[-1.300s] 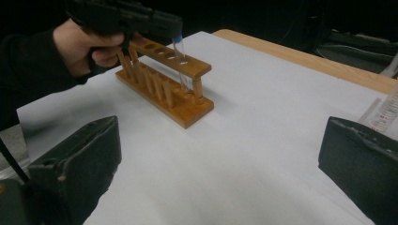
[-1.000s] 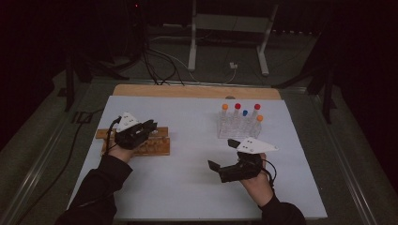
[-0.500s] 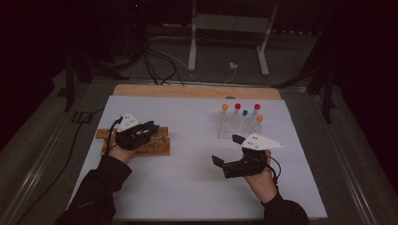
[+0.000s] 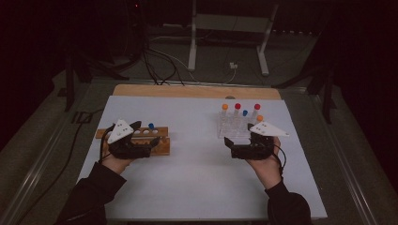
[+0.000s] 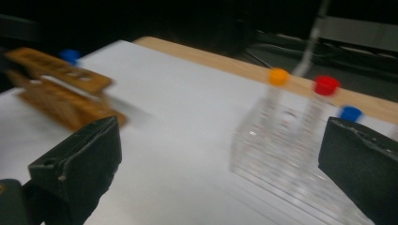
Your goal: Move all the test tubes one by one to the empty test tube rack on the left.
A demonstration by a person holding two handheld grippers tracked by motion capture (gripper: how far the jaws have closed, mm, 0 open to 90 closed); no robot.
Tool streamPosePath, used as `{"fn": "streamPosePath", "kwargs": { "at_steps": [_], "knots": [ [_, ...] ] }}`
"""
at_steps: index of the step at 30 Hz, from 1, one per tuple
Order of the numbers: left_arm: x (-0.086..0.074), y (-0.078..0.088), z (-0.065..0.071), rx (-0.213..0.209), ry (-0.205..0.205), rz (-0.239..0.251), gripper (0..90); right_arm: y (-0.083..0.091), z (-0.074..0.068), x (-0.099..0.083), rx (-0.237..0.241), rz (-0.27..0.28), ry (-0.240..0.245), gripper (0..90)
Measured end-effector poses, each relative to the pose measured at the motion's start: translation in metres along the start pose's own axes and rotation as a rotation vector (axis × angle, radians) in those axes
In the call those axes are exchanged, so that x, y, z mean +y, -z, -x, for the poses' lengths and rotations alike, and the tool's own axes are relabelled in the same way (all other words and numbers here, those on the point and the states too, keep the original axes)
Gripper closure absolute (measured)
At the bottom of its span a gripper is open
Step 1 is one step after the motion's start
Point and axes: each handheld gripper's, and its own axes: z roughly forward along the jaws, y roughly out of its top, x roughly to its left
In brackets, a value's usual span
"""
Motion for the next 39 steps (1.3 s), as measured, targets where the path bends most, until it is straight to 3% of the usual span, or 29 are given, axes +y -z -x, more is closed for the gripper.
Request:
{"fn": "streamPosePath", "kwargs": {
  "at_steps": [5, 10, 19, 21, 30, 39],
  "knots": [
    [-0.01, 0.013, 0.013, -0.037, -0.005, -0.005, 3.7, -0.017, 0.01, -0.006, -0.071, -0.043, -0.017, 8.5],
    [-0.017, 0.02, 0.023, -0.051, -0.018, -0.027, 3.7, -0.035, 0.02, -0.006, -0.179, -0.077, -0.05, 19.2],
    [-0.02, 0.023, 0.024, -0.049, -0.024, -0.025, 3.8, -0.055, 0.035, -0.003, -0.298, -0.097, -0.107, 38.8],
    [-0.02, 0.022, 0.025, -0.043, -0.031, -0.027, 3.8, -0.058, 0.038, -0.002, -0.3, -0.1, -0.13, 41.7],
    [-0.02, 0.023, 0.026, -0.042, -0.038, -0.025, 3.8, -0.074, 0.044, 0.0, -0.381, -0.166, -0.131, 54.7],
    [-0.019, 0.022, 0.027, -0.045, -0.051, -0.029, 3.8, -0.089, 0.05, 0.001, -0.439, -0.228, -0.136, 61.0]
  ]
}}
